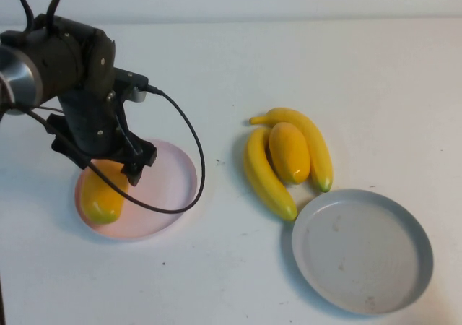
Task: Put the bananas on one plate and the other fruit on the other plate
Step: Put one type of fruit in the left plate, then put another type of fruit in the right plate
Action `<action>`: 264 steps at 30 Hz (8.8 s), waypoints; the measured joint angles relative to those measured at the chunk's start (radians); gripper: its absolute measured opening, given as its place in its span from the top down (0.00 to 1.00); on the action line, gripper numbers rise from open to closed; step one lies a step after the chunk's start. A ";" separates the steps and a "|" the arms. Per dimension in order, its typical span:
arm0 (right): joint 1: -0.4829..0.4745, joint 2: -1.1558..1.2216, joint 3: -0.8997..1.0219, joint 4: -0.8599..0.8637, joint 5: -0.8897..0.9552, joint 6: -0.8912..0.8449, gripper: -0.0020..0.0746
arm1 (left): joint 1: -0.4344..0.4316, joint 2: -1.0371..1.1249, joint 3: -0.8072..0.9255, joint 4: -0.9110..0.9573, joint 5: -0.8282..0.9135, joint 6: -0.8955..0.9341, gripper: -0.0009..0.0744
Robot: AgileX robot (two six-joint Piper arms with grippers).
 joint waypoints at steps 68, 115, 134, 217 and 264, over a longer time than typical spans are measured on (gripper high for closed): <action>0.000 0.000 0.000 0.000 0.000 0.000 1.00 | -0.355 0.480 -0.687 -0.227 -0.009 -0.217 0.35; 0.000 0.000 0.000 0.000 0.000 0.000 1.00 | -0.119 0.096 -0.098 -0.050 0.007 -0.180 0.12; 0.000 0.000 0.000 0.000 0.000 0.000 1.00 | -0.221 -0.733 0.460 0.077 -0.276 -0.245 0.97; 0.000 -0.002 0.000 0.000 0.000 0.000 1.00 | 0.261 -1.893 1.500 -0.138 -0.703 0.049 0.99; 0.000 -0.002 0.000 0.894 -0.358 0.000 1.00 | 0.261 -1.893 1.500 -0.146 -0.703 0.047 0.99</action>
